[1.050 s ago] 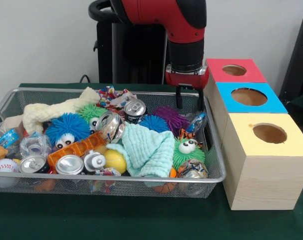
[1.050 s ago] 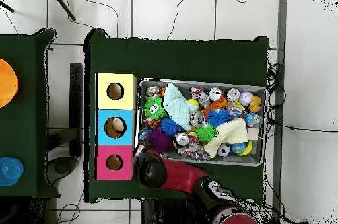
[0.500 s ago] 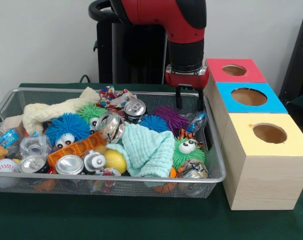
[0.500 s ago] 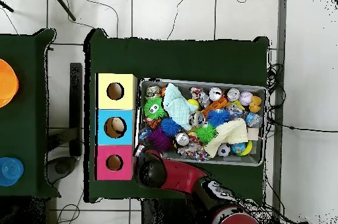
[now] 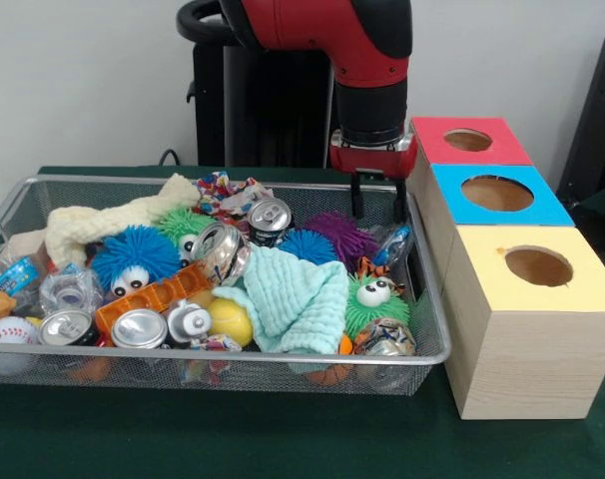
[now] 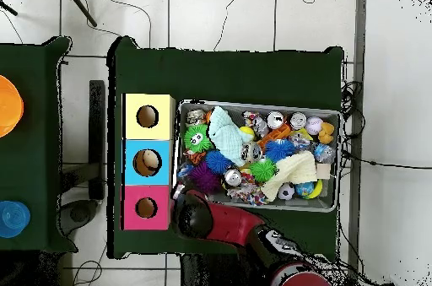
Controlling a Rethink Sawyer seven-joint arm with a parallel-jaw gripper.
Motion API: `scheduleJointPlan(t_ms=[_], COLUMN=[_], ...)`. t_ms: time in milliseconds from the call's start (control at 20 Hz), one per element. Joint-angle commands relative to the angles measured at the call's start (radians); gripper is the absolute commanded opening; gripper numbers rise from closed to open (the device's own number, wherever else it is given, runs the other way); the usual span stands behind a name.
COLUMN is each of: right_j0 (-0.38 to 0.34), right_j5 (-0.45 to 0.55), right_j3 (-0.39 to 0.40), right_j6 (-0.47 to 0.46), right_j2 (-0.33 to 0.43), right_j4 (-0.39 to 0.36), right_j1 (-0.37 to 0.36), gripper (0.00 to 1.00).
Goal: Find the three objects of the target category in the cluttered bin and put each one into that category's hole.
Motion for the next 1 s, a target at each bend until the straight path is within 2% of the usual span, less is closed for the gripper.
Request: scheduleJointPlan(t_ms=[50, 400, 1000], right_j0=[0.043, 0.019, 0.006], right_j5=[0.18, 0.284, 0.294], right_j3=[-0.225, -0.28, -0.269], right_j6=[0.073, 0.055, 0.049], right_j2=[0.0, 0.007, 0.016], right_j4=[0.054, 0.027, -0.024], right_j1=[0.064, 0.053, 0.032], gripper=[1.0, 1.0, 1.0])
